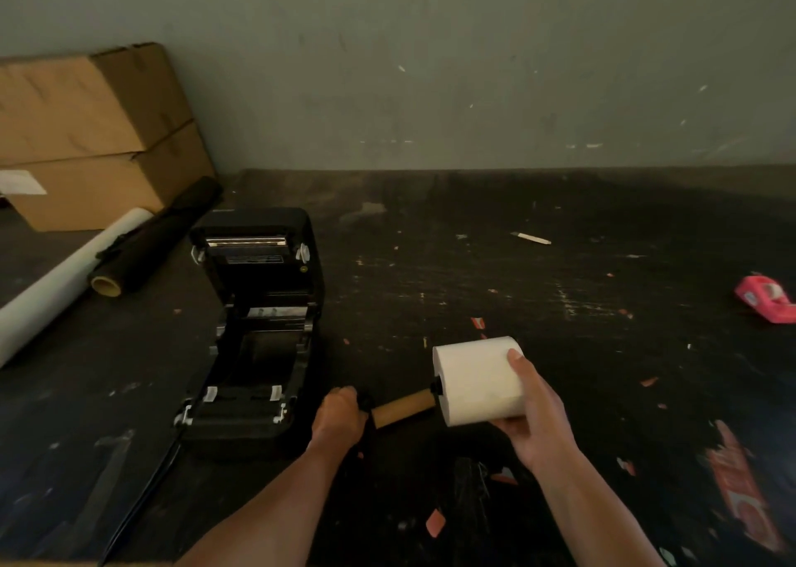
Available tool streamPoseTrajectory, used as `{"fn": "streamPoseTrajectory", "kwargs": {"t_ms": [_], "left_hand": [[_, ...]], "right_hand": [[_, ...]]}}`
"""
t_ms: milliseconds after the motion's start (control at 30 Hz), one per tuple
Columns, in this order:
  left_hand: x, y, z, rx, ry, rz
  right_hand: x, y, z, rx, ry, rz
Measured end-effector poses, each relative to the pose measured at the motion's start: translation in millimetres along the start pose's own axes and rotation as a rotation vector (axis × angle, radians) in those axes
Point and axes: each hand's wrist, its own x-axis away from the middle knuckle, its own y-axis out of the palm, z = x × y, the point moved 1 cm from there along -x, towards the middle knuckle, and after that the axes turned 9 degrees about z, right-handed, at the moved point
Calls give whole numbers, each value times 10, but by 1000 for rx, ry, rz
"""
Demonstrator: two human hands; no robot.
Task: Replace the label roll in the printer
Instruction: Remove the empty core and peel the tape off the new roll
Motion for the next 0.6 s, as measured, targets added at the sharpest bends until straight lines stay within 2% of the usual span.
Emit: {"fn": "streamPoseTrajectory", "kwargs": {"t_ms": [100, 300, 400, 500, 600], "left_hand": [[-56, -58, 31, -22, -60, -52], [-109, -51, 160, -286, 167, -103], [-90, -8, 152, -355, 191, -75], [-87, -20, 107, -323, 162, -41], [-95, -88, 35, -195, 83, 9]], "right_hand": [[1, -7, -8, 13, -2, 2], [19, -5, -21, 21, -8, -7], [37, -12, -22, 26, -16, -19], [63, -26, -34, 25, -25, -29], [69, -32, -40, 7, -23, -34]]}}
